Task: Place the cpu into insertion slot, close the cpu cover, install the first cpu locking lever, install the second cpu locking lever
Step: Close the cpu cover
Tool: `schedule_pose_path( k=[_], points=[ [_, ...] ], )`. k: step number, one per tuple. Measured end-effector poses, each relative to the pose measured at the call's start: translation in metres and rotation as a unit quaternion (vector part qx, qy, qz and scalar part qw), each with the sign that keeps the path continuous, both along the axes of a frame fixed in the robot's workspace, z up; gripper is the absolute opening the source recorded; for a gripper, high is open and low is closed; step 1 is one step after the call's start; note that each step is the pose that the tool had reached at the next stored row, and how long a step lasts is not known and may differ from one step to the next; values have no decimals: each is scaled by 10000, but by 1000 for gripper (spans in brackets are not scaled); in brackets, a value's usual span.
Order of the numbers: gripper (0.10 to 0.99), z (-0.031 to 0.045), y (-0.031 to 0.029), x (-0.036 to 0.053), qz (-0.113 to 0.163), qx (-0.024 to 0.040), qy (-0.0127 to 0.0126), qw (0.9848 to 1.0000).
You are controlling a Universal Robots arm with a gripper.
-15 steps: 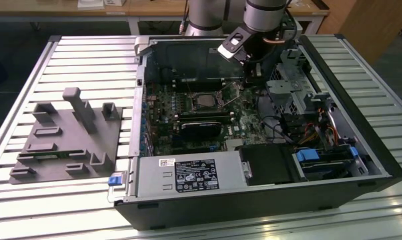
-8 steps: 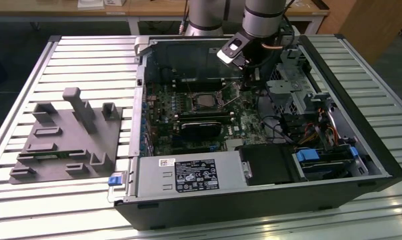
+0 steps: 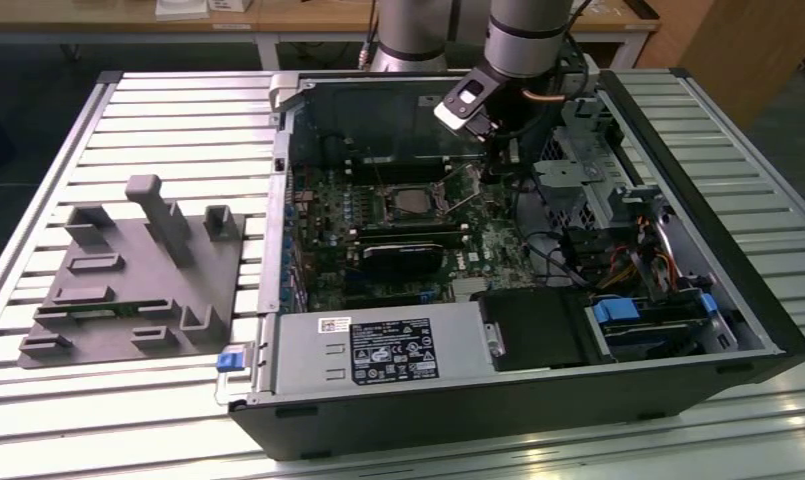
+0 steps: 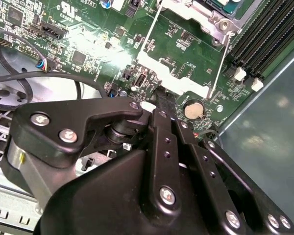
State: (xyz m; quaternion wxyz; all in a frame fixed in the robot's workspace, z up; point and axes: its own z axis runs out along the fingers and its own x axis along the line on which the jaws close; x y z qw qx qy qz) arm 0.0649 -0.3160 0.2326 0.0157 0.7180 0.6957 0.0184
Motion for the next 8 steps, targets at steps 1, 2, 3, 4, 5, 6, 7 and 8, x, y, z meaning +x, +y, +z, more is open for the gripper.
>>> schedule_pose_path(
  k=[1, 2, 3, 4, 5, 6, 7, 8],
  points=[
    [106, -1, 0, -4, 0, 1, 0, 10000],
    [106, 0, 0, -12, 0, 1, 0, 10000],
    [106, 0, 0, -22, 0, 1, 0, 10000],
    [106, 0, 0, -34, 0, 0, 0, 10000],
    [106, 0, 0, -48, -1, 0, 0, 10000],
    [106, 0, 0, -64, -1, 1, 0, 10000],
    [106, 0, 0, -78, -1, 0, 0, 10000],
    [106, 0, 0, -92, -1, 0, 0, 10000]
  ],
)
